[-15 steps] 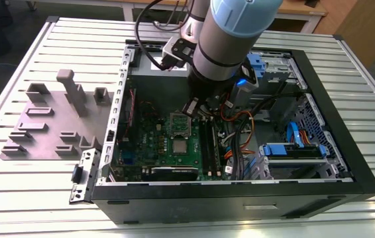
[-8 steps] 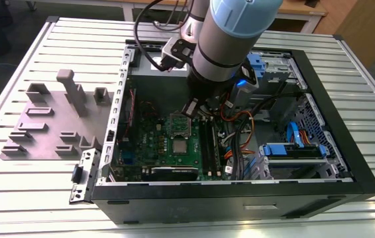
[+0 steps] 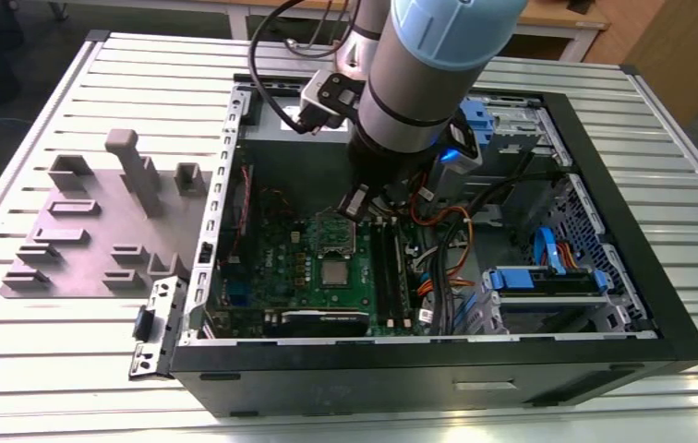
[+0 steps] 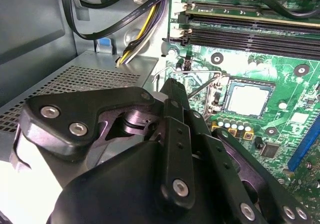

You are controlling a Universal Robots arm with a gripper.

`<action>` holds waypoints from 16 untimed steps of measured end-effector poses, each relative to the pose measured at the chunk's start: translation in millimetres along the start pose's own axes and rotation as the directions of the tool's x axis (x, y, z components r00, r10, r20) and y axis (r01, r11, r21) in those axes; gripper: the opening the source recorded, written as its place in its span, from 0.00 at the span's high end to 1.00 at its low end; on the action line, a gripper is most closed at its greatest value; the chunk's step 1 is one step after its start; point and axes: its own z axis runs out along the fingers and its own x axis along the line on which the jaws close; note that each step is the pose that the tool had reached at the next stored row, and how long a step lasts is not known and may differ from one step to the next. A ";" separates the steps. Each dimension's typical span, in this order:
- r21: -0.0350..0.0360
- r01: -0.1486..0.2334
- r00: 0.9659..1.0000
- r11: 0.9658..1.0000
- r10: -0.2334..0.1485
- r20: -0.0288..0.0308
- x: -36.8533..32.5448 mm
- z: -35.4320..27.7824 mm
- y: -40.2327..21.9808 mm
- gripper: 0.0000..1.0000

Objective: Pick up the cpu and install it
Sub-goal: 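Close the cpu cover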

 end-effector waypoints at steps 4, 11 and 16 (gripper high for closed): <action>0.000 0.000 1.000 1.000 0.000 0.000 0.0 0.0 0.0 0.89; 0.000 0.000 1.000 1.000 0.000 -0.001 0.0 0.0 0.0 0.89; 0.001 0.000 1.000 1.000 0.000 -0.001 0.0 0.0 0.0 0.89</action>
